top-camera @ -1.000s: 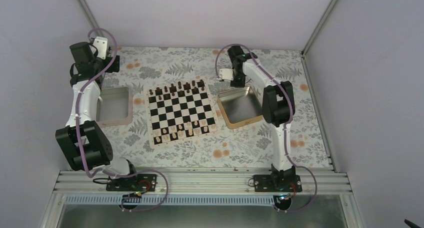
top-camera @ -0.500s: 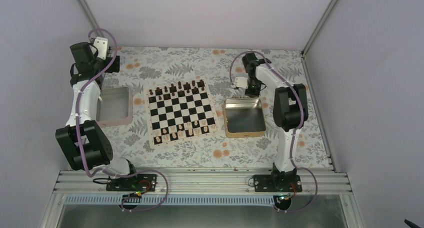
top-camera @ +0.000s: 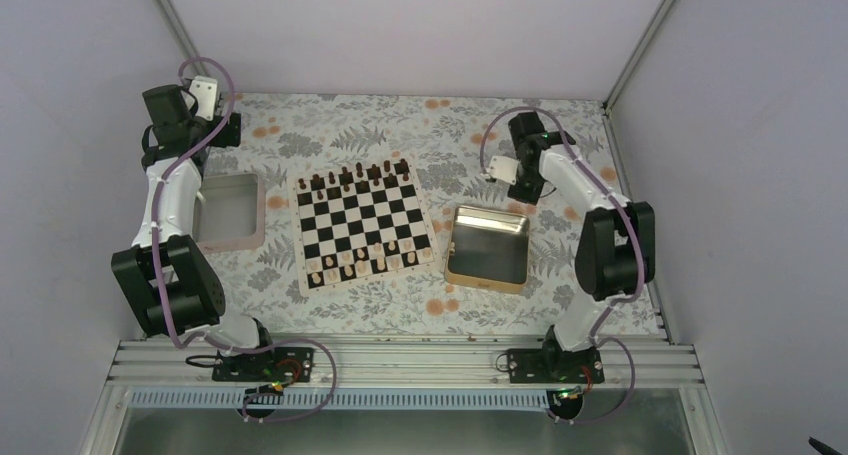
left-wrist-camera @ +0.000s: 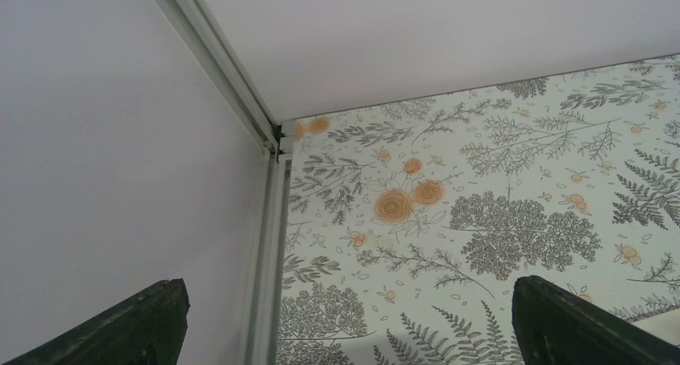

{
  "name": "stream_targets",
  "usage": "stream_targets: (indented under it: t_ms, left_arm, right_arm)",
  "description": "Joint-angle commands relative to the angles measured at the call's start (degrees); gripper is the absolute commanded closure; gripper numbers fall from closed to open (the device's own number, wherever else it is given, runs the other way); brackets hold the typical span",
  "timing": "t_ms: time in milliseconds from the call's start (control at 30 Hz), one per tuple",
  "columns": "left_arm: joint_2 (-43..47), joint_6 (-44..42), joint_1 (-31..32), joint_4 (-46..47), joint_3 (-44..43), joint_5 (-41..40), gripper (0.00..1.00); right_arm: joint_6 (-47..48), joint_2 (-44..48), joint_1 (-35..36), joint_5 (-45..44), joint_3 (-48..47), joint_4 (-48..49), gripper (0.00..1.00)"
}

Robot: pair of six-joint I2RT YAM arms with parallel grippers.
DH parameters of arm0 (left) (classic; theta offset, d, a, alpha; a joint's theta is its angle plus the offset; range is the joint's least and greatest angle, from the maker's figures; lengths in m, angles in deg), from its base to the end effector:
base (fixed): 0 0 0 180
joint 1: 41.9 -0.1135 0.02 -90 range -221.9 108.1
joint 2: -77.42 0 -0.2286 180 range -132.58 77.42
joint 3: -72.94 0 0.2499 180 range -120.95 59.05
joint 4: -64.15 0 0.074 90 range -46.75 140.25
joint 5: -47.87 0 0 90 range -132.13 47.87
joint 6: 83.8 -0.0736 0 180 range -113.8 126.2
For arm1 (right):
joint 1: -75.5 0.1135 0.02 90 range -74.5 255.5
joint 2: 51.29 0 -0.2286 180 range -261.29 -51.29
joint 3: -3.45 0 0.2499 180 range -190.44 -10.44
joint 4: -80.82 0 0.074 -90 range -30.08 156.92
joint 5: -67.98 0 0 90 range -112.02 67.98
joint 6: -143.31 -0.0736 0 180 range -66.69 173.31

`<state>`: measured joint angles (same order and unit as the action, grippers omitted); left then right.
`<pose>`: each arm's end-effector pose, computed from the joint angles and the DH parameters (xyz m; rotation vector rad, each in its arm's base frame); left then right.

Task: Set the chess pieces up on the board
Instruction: Move the storage box to the center of the board, then pick up the chess piece from the storage box.

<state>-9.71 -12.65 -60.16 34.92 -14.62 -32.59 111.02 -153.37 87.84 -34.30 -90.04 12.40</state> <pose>0.3712 0.1096 0.2731 0.1129 2.0705 0.2259 0.3430 0.0590 0.1575 -1.6834 2.4656 -0.4274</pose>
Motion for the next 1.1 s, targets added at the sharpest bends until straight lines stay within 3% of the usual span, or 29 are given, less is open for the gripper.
stream_targets:
  t_ms: [0,167,533,1067]
  left_arm:
    - [0.05,-0.39,-0.28,-0.19,-1.72,-0.58,0.0]
    - [0.68,-0.48,-0.24,0.41,-1.04,-1.1,0.0]
    - [0.65,-0.48,-0.28,0.76,-0.8,-1.01,0.0]
    - [0.57,-0.62,-0.28,0.67,-0.76,-1.43,0.0]
  right_arm:
    - [-1.01,4.3,1.45,3.54,-2.33,1.21,0.55]
    - [-2.78,2.22,4.6,10.2,-4.84,-6.46,0.55]
    - [-3.28,1.37,11.63,25.9,-1.23,-10.23,0.59]
    - [-4.22,-1.99,16.42,33.92,6.66,-0.95,0.57]
